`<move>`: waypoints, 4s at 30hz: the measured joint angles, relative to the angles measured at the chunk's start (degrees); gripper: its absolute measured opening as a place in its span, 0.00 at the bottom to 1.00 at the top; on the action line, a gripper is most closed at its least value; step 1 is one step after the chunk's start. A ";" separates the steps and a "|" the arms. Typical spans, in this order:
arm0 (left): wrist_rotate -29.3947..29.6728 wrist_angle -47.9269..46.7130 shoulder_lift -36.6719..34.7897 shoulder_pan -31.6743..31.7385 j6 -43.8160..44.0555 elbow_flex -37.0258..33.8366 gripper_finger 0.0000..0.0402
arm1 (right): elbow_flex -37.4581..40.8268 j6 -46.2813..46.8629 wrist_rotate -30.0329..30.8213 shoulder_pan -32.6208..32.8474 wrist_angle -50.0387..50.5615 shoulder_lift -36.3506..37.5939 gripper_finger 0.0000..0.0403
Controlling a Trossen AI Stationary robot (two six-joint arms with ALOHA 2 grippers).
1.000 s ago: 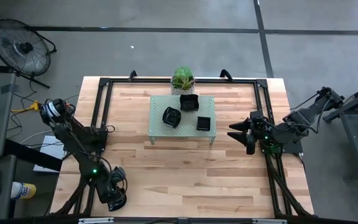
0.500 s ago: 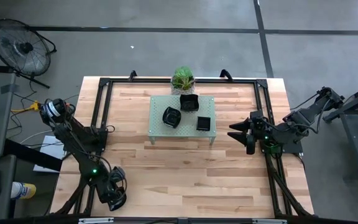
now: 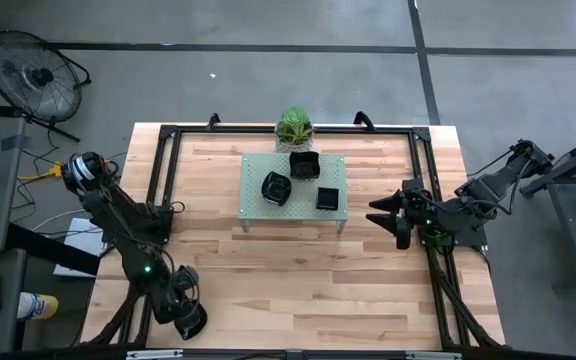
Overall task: Pick & Place Mini shaped plates
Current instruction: Stack the black leaf plate on the other black leaf plate on the shelf
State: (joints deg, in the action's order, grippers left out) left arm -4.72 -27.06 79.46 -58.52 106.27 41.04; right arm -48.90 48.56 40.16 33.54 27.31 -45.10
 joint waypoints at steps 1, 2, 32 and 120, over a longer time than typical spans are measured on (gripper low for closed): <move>0.93 -0.05 -0.90 0.00 1.06 0.00 0.00 | 0.00 0.00 0.02 0.00 0.20 0.00 0.52; 2.08 0.04 -1.82 0.00 2.08 0.00 0.00 | 0.00 0.02 0.02 0.00 0.53 0.00 0.52; 21.00 -4.79 -13.27 16.84 -10.56 6.86 0.00 | 28.98 -12.97 1.10 -4.11 -31.24 21.41 0.52; 3.84 -22.37 4.15 73.55 -44.72 35.08 0.00 | 46.93 -20.11 -42.08 -48.12 -25.37 41.70 0.47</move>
State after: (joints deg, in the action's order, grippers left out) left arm -0.88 -49.43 83.61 15.03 61.54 76.12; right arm -1.98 28.45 -1.91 -14.58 1.94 -3.40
